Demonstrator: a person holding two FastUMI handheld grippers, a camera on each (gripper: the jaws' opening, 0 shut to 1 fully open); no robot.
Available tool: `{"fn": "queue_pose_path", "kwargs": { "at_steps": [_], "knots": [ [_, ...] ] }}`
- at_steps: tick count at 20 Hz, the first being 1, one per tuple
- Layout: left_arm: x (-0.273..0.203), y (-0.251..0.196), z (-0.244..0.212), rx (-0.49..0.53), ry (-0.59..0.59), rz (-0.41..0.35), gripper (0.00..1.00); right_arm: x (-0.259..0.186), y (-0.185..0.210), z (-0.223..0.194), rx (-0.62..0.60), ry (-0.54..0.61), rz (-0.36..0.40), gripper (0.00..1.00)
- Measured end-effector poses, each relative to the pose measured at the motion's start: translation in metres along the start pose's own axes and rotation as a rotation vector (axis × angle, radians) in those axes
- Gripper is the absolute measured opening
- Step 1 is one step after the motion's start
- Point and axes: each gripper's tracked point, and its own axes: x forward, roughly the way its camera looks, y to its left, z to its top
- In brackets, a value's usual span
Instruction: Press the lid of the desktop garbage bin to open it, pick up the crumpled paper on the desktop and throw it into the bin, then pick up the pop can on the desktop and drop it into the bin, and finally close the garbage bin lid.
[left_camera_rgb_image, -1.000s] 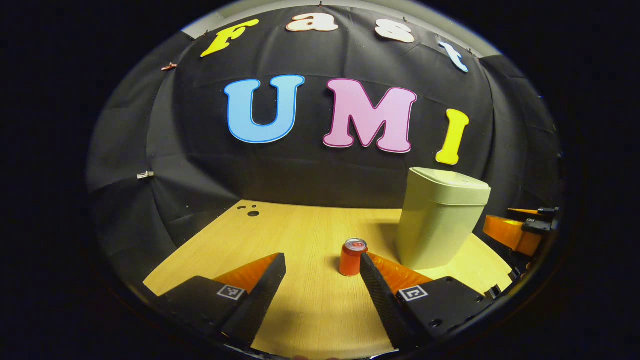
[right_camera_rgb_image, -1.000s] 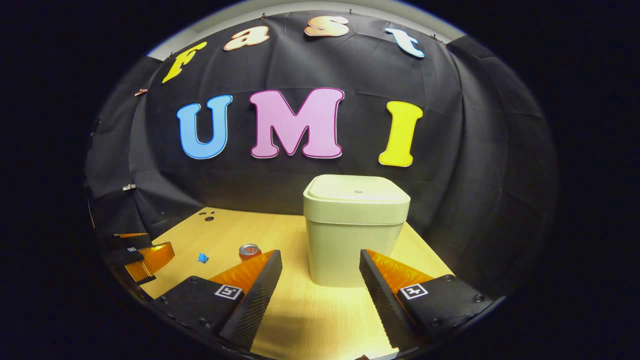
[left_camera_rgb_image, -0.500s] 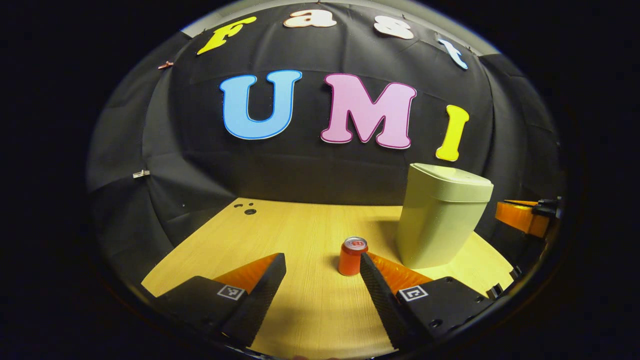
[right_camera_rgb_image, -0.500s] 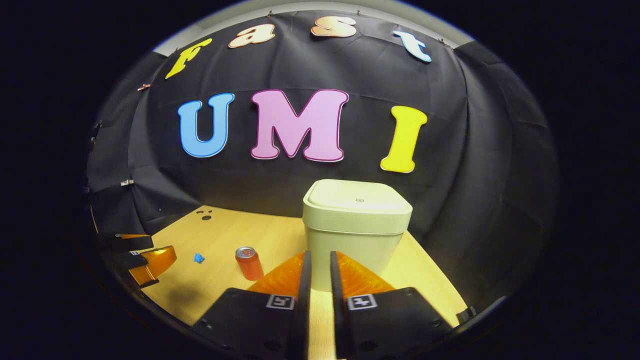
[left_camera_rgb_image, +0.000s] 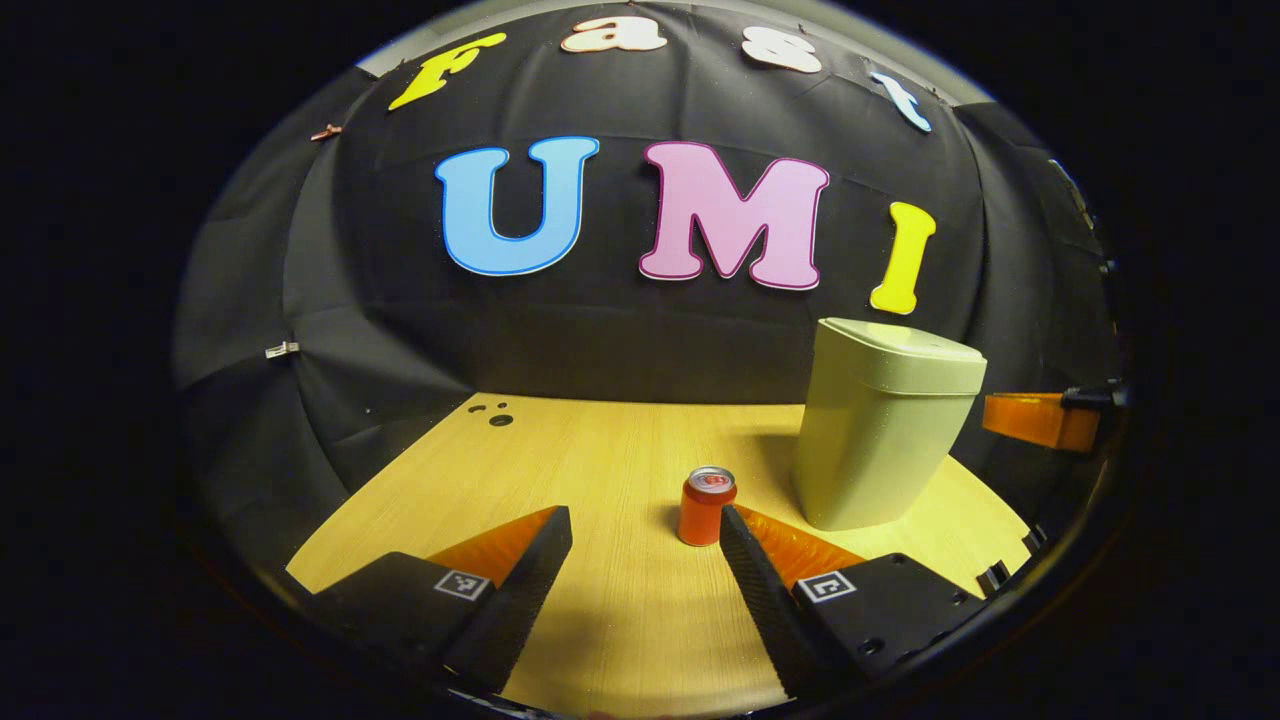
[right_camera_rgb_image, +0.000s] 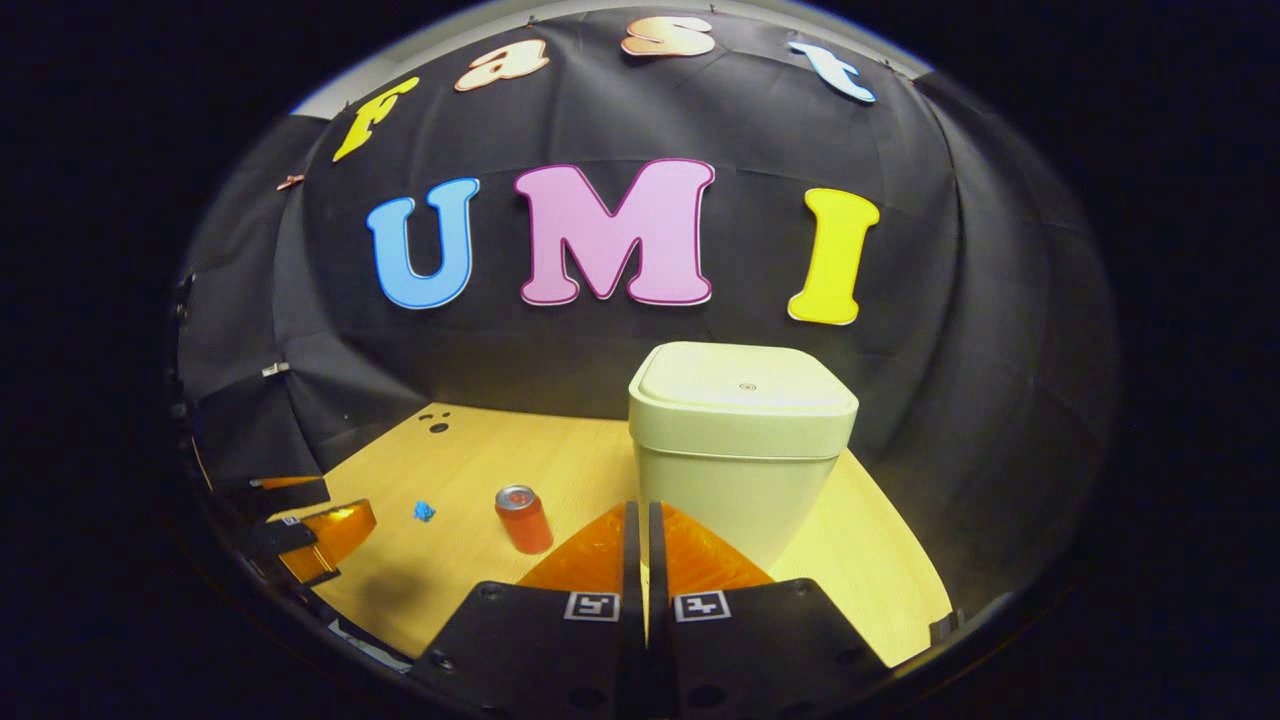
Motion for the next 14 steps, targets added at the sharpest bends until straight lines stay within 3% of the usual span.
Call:
{"fn": "queue_pose_path", "kwargs": {
  "at_steps": [9,14],
  "knots": [
    [-0.003,0.001,-0.007,-0.007,0.02,0.015,0.96,0.027,-0.021,0.056,0.018,-0.052,-0.017,0.05],
    [-0.006,0.012,-0.009,-0.003,0.023,0.062,0.96,0.055,-0.045,0.091,0.006,-0.105,-0.051,0.05]
  ]
}}
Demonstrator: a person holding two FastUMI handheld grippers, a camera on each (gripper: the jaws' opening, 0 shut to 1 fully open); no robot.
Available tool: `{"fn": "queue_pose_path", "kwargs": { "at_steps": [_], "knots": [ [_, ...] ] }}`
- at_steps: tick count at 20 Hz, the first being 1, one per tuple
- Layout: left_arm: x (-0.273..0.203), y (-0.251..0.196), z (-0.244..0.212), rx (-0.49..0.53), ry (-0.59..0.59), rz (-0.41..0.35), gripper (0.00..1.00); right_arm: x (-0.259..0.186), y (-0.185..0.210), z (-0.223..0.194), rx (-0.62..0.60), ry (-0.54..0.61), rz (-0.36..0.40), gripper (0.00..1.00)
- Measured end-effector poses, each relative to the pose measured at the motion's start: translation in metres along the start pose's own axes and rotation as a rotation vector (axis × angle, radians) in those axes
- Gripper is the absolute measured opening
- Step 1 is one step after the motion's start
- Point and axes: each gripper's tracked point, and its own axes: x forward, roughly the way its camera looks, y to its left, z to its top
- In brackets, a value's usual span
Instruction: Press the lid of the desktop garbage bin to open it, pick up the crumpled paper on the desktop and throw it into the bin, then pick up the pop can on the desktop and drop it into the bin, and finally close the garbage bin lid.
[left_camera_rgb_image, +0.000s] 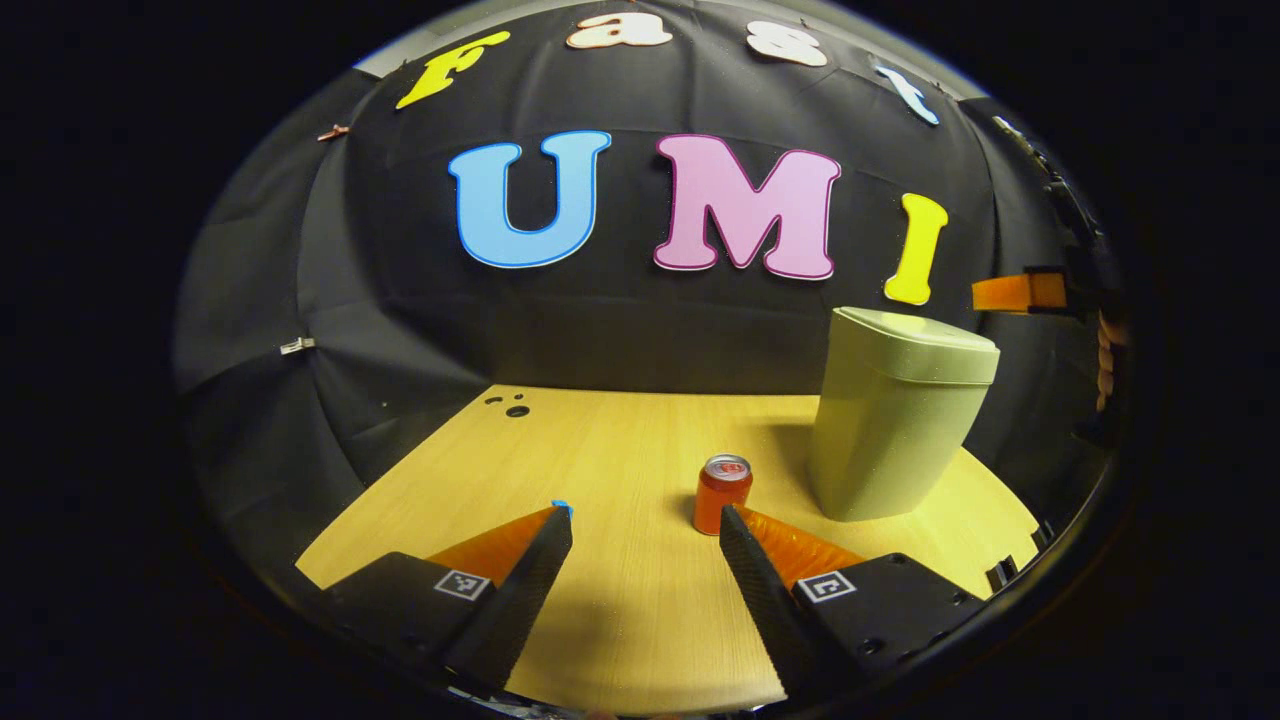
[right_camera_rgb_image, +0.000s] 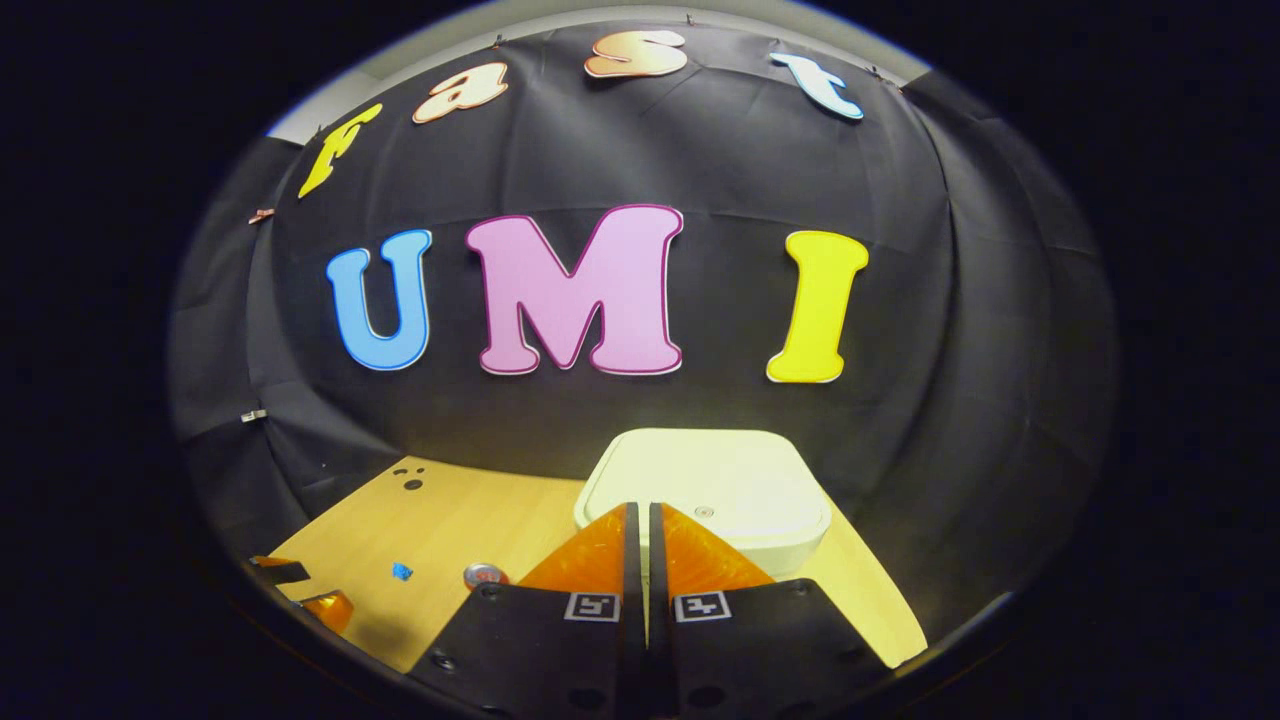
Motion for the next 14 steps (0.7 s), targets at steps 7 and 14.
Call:
{"fn": "queue_pose_path", "kwargs": {
  "at_steps": [7,14],
  "knots": [
    [-0.004,0.02,-0.011,-0.043,0.03,0.115,0.96,0.043,-0.033,0.004,-0.026,0.0,-0.031,0.05],
    [-0.01,0.013,-0.03,-0.075,0.073,0.223,0.96,0.067,-0.04,-0.026,-0.061,0.055,0.01,0.05]
  ]
}}
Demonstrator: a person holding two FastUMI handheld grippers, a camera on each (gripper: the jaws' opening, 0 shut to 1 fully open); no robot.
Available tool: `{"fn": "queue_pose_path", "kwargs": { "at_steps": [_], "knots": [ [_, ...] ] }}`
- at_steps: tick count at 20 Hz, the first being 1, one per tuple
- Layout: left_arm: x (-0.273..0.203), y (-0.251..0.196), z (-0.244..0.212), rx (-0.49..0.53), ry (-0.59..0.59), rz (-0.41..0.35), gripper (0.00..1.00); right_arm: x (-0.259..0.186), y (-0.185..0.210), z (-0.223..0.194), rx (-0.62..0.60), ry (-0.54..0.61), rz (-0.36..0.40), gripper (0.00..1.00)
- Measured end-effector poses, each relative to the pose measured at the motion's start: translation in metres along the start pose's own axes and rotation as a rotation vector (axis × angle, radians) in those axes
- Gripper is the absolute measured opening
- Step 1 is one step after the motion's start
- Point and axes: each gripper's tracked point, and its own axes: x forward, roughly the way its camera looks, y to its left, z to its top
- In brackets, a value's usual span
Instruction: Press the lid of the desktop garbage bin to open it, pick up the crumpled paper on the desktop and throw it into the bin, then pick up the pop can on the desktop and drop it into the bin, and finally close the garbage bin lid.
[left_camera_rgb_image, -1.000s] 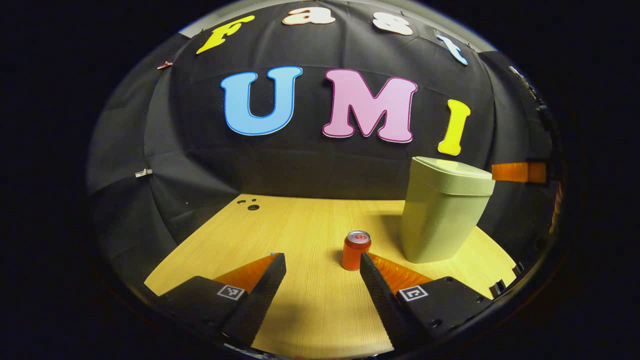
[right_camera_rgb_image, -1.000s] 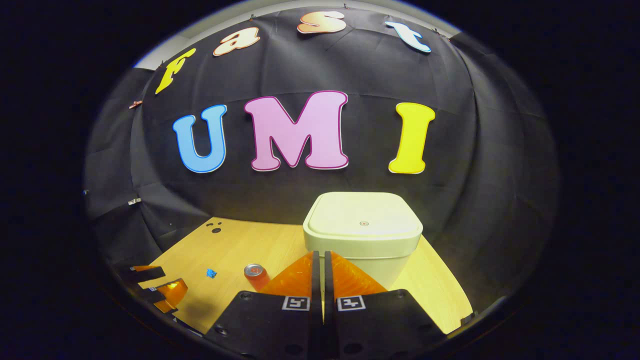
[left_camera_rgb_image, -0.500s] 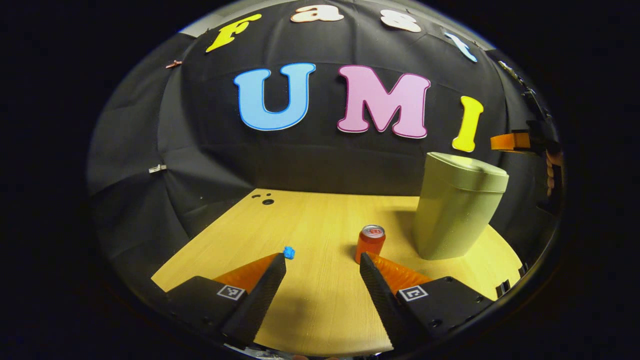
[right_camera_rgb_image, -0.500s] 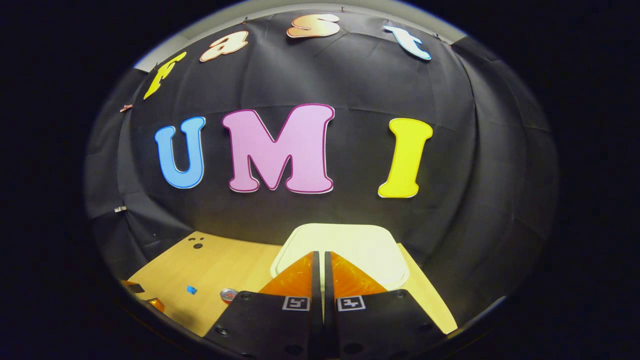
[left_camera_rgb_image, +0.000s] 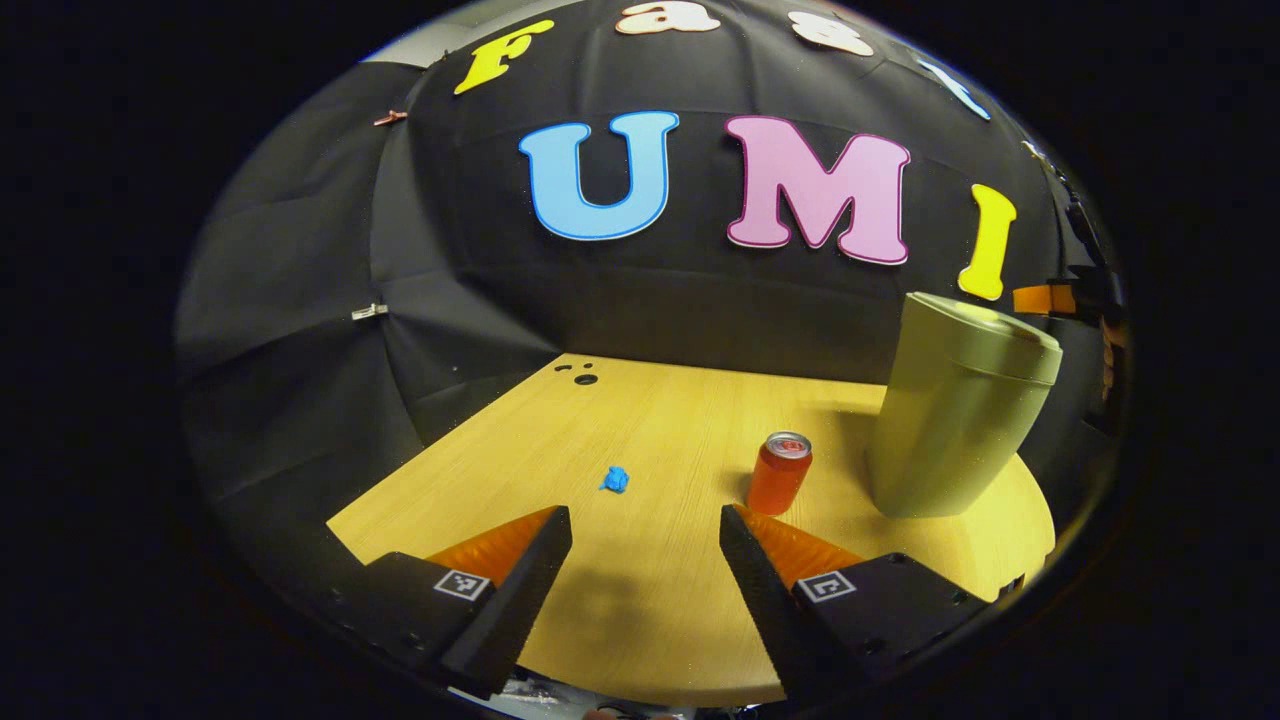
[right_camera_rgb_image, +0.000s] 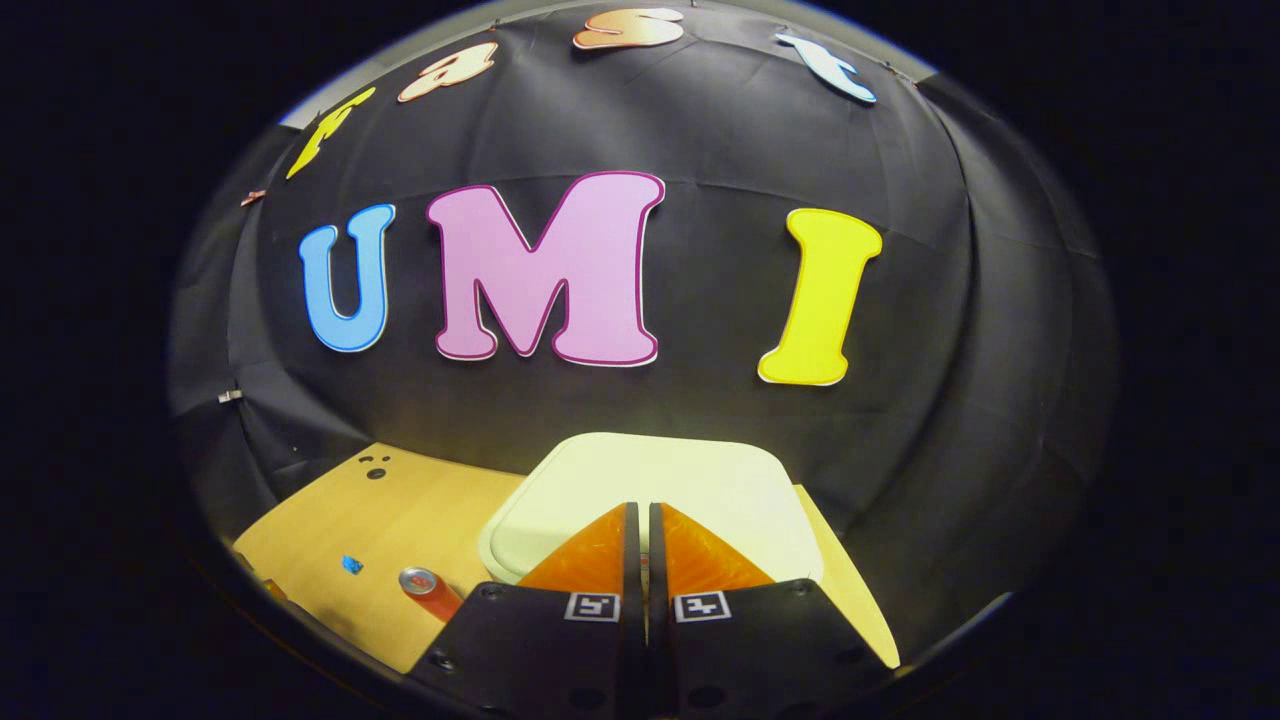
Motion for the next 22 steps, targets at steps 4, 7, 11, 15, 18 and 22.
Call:
{"fn": "queue_pose_path", "kwargs": {
  "at_steps": [4,7,11,15,18,22],
  "knots": [
    [-0.005,-0.012,-0.012,-0.009,0.027,0.038,0.96,0.003,0.0,-0.01,0.024,0.018,0.041,0.05],
    [-0.008,-0.019,-0.011,0.013,0.025,0.033,0.95,0.003,-0.001,-0.011,0.029,0.009,0.041,0.05],
    [0.0,-0.025,-0.009,0.017,0.029,0.013,0.96,0.003,-0.001,-0.013,0.052,0.003,0.04,0.06],
    [0.002,-0.033,-0.008,0.014,0.035,-0.013,0.96,0.0,-0.002,-0.014,0.037,-0.004,0.045,0.06],
    [0.006,-0.03,-0.002,0.033,0.02,-0.033,0.96,-0.001,-0.002,-0.01,0.012,-0.017,0.03,0.05],
    [0.012,-0.019,0.006,0.006,0.016,-0.064,0.96,-0.005,-0.002,-0.001,0.062,-0.023,0.007,0.05]
  ]
}}
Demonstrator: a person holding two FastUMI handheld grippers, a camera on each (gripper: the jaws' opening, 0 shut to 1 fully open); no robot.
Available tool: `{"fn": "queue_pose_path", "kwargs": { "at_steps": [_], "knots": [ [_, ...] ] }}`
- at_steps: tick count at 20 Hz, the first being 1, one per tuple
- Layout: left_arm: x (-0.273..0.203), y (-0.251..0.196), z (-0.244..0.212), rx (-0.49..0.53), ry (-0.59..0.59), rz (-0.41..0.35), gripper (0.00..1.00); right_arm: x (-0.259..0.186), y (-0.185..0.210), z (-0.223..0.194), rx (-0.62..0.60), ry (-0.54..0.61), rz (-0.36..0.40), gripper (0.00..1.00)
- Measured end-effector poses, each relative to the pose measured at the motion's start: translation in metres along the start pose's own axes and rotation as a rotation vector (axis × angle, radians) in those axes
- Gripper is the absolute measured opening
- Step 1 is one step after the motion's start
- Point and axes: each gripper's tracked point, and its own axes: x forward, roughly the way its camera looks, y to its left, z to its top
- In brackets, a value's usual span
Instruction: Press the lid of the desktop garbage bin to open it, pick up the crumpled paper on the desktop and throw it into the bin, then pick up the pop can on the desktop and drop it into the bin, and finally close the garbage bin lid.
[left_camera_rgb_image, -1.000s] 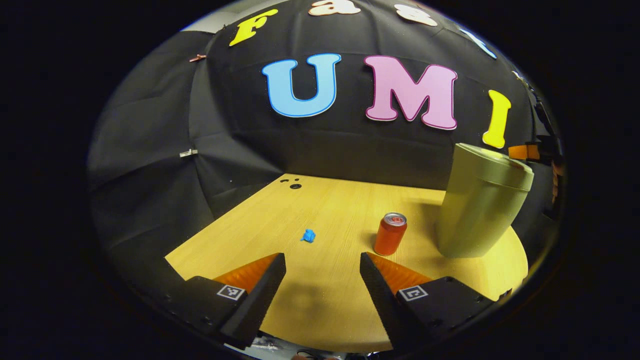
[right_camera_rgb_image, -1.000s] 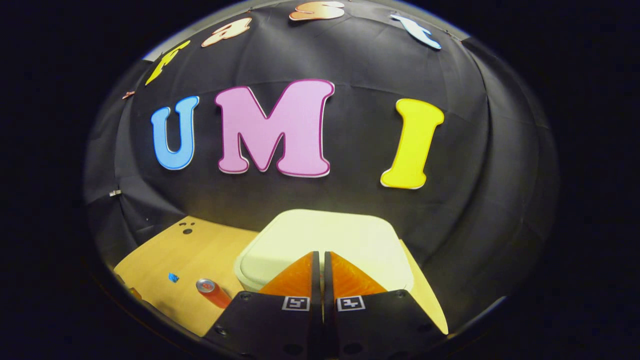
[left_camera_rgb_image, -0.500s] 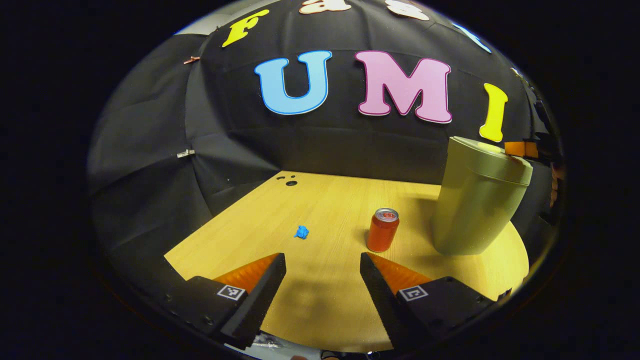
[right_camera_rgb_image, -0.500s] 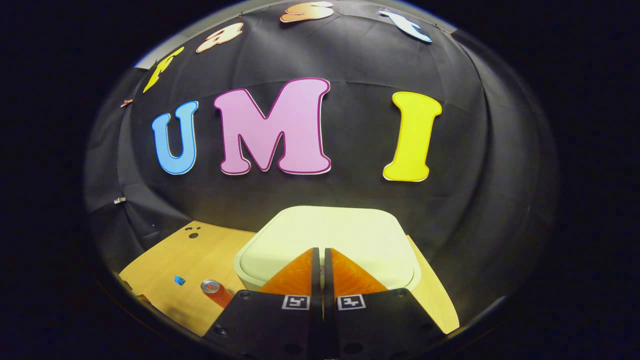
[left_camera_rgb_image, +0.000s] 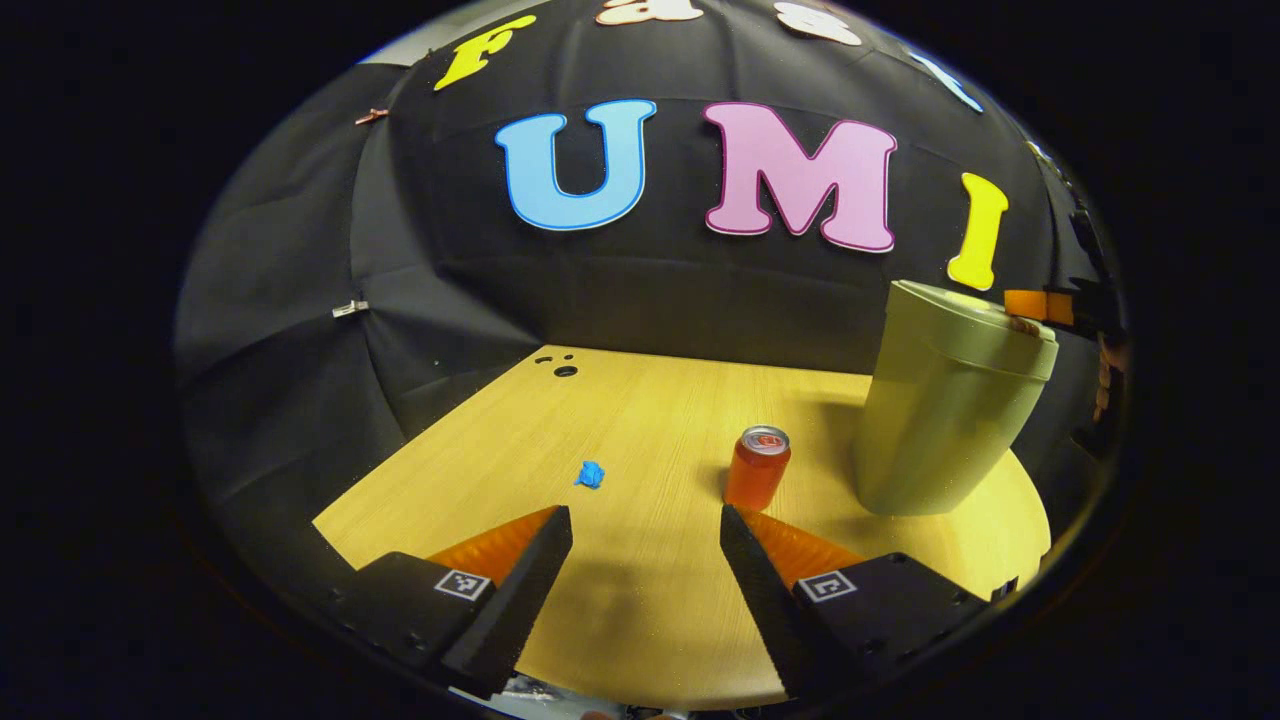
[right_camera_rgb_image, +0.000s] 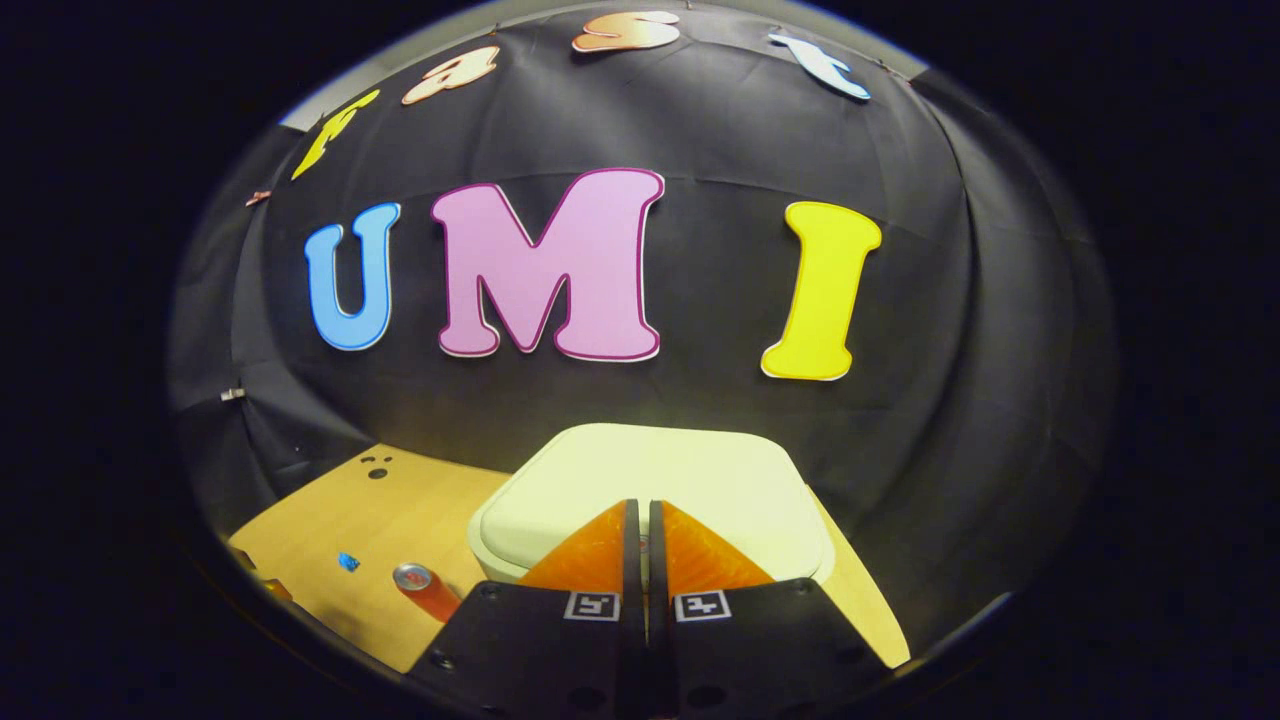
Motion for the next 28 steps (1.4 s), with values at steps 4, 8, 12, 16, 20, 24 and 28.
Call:
{"fn": "queue_pose_path", "kwargs": {
  "at_steps": [4,8,12,16,20,24,28],
  "knots": [
    [-0.003,0.026,0.0,0.001,-0.022,-0.007,0.96,-0.011,-0.003,0.023,0.09,-0.035,-0.064,0.05],
    [-0.008,0.053,-0.003,0.021,-0.055,-0.018,0.96,-0.032,0.003,0.042,0.075,-0.089,-0.107,0.05],
    [-0.004,0.076,-0.004,0.046,-0.09,-0.03,0.96,-0.054,0.011,0.047,0.057,-0.103,-0.128,0.05],
    [0.009,0.082,-0.007,-0.009,-0.084,-0.086,0.96,-0.08,0.016,0.053,0.033,-0.126,-0.137,0.05],
    [0.03,0.096,-0.012,0.005,-0.069,-0.089,0.95,-0.104,0.016,0.048,-0.043,-0.111,-0.13,0.05],
    [0.052,0.103,-0.014,0.001,-0.055,-0.086,0.96,-0.136,0.015,0.026,-0.095,-0.086,-0.132,0.05],
    [0.076,0.107,-0.015,-0.017,-0.038,-0.075,0.96,-0.159,0.017,-0.007,-0.133,-0.013,-0.117,0.05]
  ]
}}
